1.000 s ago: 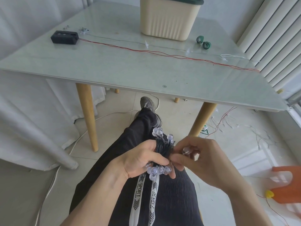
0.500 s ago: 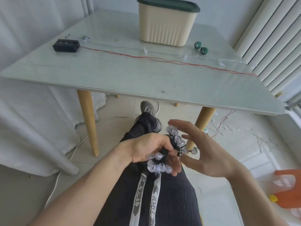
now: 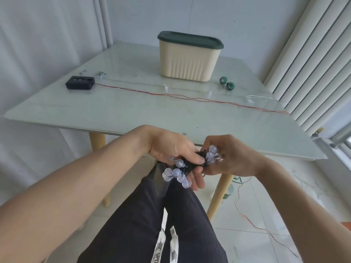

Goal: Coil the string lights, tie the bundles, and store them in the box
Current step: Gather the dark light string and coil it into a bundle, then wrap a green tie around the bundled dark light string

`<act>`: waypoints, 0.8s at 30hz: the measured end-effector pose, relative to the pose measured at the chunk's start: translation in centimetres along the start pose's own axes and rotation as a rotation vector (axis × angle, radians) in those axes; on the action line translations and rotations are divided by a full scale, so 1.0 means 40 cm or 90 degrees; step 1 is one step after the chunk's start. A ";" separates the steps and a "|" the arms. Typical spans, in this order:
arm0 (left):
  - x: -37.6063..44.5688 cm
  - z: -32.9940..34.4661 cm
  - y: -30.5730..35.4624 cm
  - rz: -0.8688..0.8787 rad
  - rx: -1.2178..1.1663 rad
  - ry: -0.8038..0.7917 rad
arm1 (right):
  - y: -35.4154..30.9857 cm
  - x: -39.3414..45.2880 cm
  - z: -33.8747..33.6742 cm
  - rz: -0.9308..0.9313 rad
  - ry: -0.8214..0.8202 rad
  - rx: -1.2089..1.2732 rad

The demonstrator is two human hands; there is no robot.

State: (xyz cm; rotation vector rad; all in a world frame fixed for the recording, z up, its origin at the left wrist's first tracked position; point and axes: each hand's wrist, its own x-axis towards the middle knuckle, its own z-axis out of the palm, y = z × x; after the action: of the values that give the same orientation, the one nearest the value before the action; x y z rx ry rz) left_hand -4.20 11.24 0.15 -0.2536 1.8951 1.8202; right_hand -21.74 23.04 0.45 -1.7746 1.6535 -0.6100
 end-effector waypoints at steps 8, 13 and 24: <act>-0.022 -0.010 0.066 0.166 -0.052 0.146 | -0.052 0.003 -0.087 -0.058 0.087 0.019; -0.034 -0.032 0.154 0.259 -0.030 0.259 | -0.102 0.036 -0.179 -0.120 0.079 0.128; -0.031 -0.179 0.302 0.266 -0.118 0.334 | -0.105 0.171 -0.289 -0.101 0.183 0.389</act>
State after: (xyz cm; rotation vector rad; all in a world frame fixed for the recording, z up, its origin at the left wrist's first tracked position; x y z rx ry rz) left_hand -10.30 5.12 11.30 -0.4659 2.2554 2.3960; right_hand -26.25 14.78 10.92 -1.4103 1.3028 -1.3329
